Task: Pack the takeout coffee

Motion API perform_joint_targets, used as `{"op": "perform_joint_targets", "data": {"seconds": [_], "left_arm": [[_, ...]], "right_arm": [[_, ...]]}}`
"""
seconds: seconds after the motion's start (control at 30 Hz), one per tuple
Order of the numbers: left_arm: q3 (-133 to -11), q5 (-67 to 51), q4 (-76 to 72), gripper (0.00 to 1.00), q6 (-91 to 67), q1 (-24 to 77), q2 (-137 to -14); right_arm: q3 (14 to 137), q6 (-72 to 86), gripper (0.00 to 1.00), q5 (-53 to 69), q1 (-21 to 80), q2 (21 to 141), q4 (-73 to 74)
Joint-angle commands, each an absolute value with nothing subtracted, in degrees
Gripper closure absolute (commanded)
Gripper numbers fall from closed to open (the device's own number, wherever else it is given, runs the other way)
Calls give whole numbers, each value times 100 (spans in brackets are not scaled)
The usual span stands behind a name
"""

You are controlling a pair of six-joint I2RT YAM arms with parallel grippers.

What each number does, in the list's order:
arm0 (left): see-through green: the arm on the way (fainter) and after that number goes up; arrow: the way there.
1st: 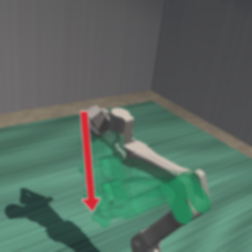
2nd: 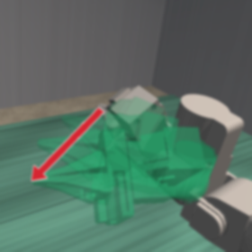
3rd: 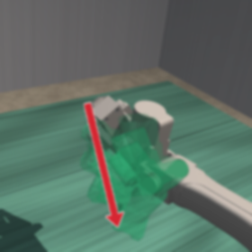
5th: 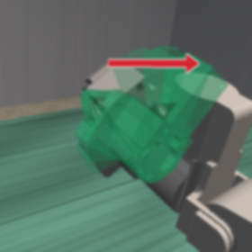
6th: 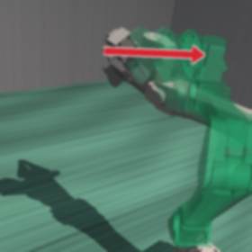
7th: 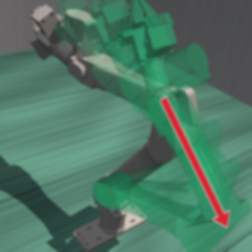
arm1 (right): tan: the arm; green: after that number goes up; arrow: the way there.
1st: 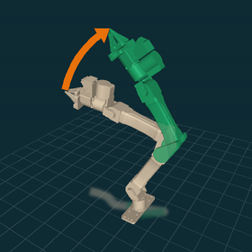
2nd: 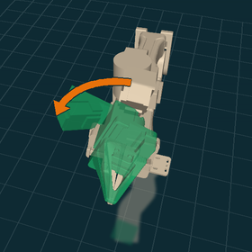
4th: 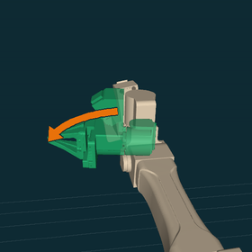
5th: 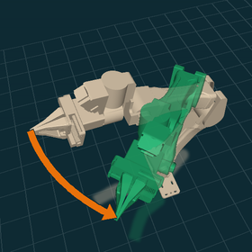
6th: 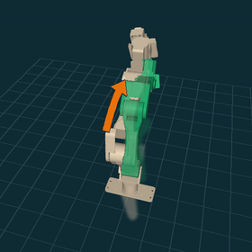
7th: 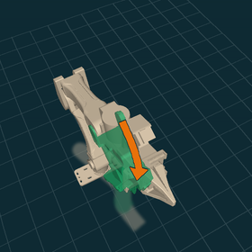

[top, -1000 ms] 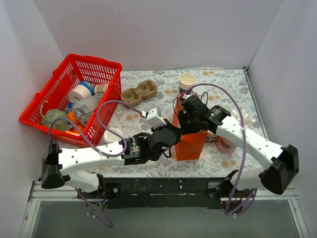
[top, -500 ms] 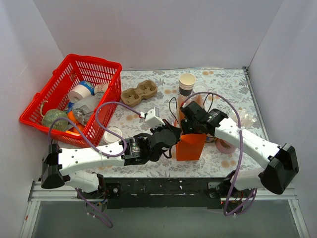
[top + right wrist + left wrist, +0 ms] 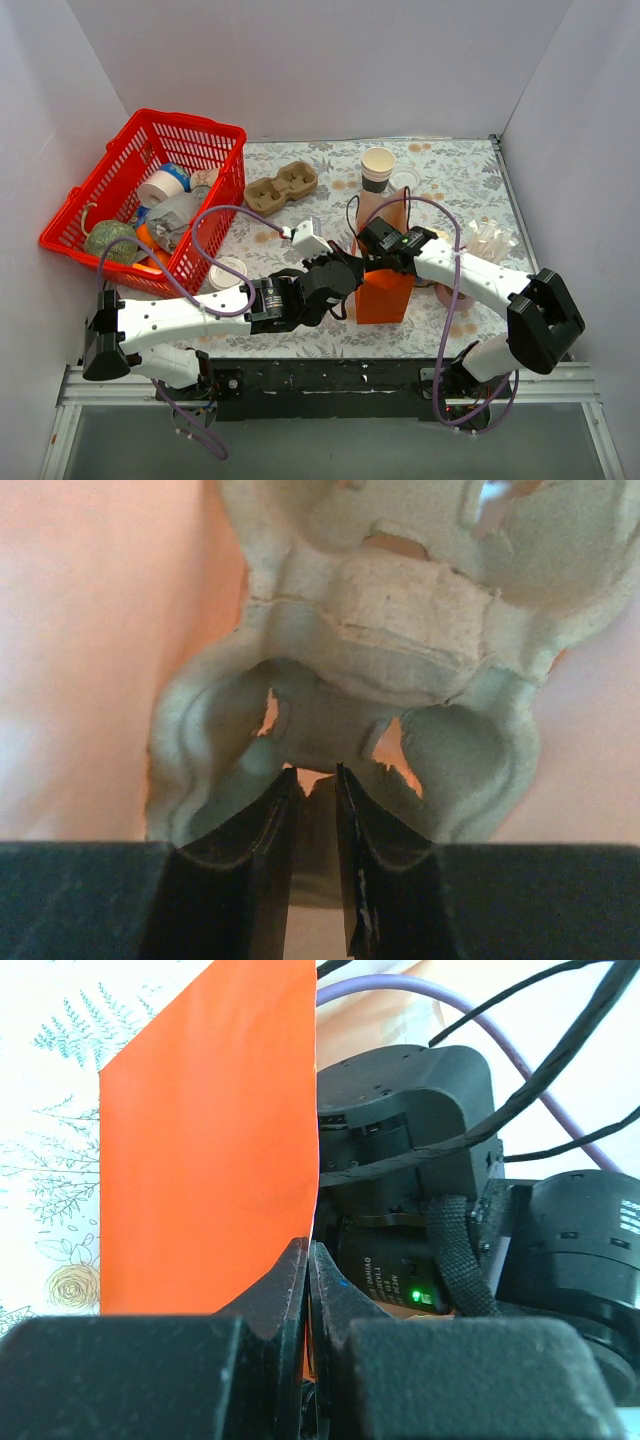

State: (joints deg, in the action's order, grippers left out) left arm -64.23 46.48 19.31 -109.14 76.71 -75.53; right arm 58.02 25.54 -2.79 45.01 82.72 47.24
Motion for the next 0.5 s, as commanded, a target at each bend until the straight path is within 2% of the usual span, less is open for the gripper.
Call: {"op": "perform_joint_targets", "data": {"seconds": [0.0,0.27,0.33,0.43,0.47], "left_arm": [[-6583,4799,2110,100,-10776,7690,-7436],[-6566,4737,1969,100,-10609,7699,-7400],[-6513,4668,1916,100,-10504,7699,-7374],[-6390,4492,1530,100,-9854,7699,-7330],[-6372,4361,1442,100,-9626,7699,-7304]], "right_arm": [[5625,2558,70,-545,4465,8350,4702],[6028,2523,70,-510,4456,8105,4684],[6440,2470,64,-510,4456,7955,4702],[6898,2338,64,-579,4456,7568,4493],[6986,2268,60,-650,4456,7376,4430]]}}
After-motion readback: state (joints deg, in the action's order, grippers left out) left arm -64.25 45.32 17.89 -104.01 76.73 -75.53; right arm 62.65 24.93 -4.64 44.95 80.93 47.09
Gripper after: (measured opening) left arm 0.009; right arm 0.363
